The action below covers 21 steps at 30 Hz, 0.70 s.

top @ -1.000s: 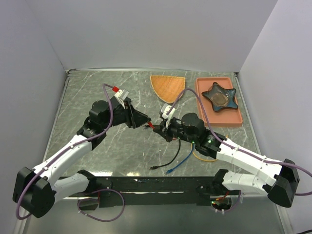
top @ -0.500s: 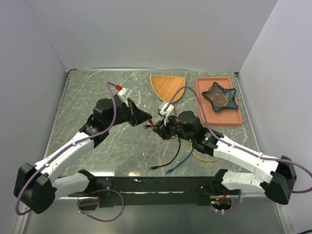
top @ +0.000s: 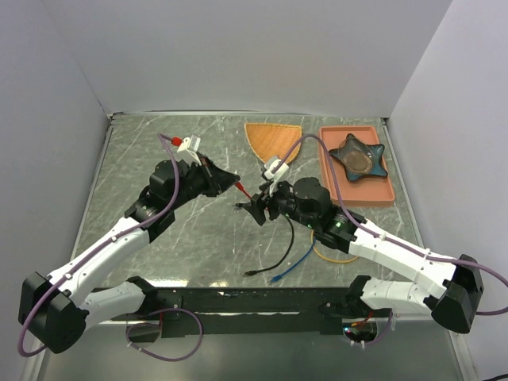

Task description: Insert the plug into the switch port

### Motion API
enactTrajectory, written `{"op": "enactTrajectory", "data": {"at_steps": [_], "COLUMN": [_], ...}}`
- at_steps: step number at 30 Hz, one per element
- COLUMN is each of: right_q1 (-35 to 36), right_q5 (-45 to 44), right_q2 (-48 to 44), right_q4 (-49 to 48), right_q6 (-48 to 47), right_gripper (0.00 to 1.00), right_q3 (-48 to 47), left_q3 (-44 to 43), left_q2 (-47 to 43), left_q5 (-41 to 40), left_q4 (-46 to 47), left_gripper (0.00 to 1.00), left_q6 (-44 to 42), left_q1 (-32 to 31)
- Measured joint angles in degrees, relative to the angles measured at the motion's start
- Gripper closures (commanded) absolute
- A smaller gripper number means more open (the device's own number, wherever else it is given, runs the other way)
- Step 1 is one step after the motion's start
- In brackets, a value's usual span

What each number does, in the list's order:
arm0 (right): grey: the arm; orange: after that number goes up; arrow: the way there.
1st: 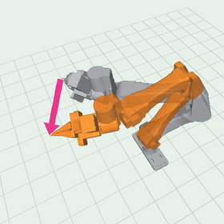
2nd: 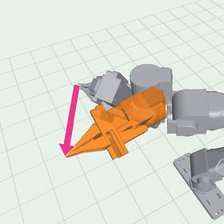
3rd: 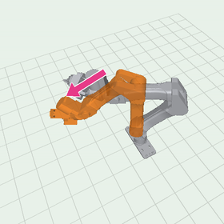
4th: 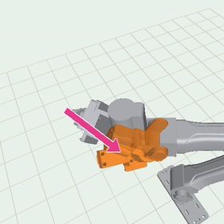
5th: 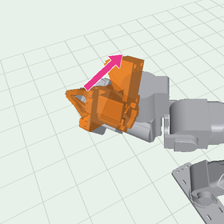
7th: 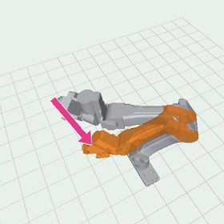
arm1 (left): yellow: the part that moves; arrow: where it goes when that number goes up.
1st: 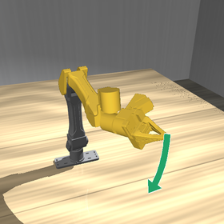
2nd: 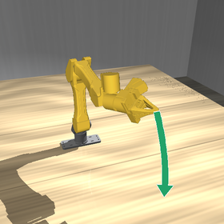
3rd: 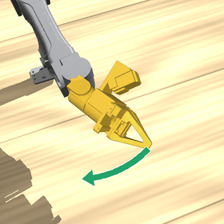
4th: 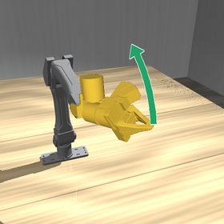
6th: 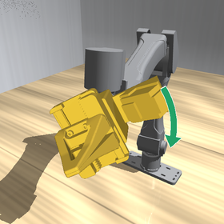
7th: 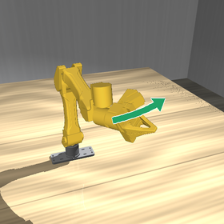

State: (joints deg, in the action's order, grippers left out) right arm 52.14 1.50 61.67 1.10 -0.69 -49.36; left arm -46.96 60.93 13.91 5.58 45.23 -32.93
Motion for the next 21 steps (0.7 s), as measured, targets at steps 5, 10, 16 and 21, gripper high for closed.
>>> {"op": "enactTrajectory", "data": {"at_steps": [5, 10, 16, 21], "right_q1": [0.0, 0.0, 0.0, 0.0], "right_q5": [-0.4, -0.5, -0.6, -1.6], "right_q2": [1.7, 4.5, 7.1, 8.0], "right_q4": [-1.8, -3.5, -4.0, -4.1], "right_q6": [0.2, 0.8, 1.7, 2.4], "right_gripper": [0.29, 0.37, 0.49, 0.53], "right_q3": [-1.3, -3.4, -4.7, -5.2], "left_q3": [0.0, 0.0, 0.0, 0.0], "left_q2": [-0.3, -0.3, -0.3, -0.3], "left_q5": [-1.8, -2.2, -2.3, -2.4], "left_q4": [-0.5, -0.7, -0.7, -0.7], "left_gripper": [0.99, 0.99, 0.99, 0.99], "left_q6": [1.7, 2.5, 2.5, 2.5], "left_q1": [-0.3, -0.4, -0.5, -0.5]}}
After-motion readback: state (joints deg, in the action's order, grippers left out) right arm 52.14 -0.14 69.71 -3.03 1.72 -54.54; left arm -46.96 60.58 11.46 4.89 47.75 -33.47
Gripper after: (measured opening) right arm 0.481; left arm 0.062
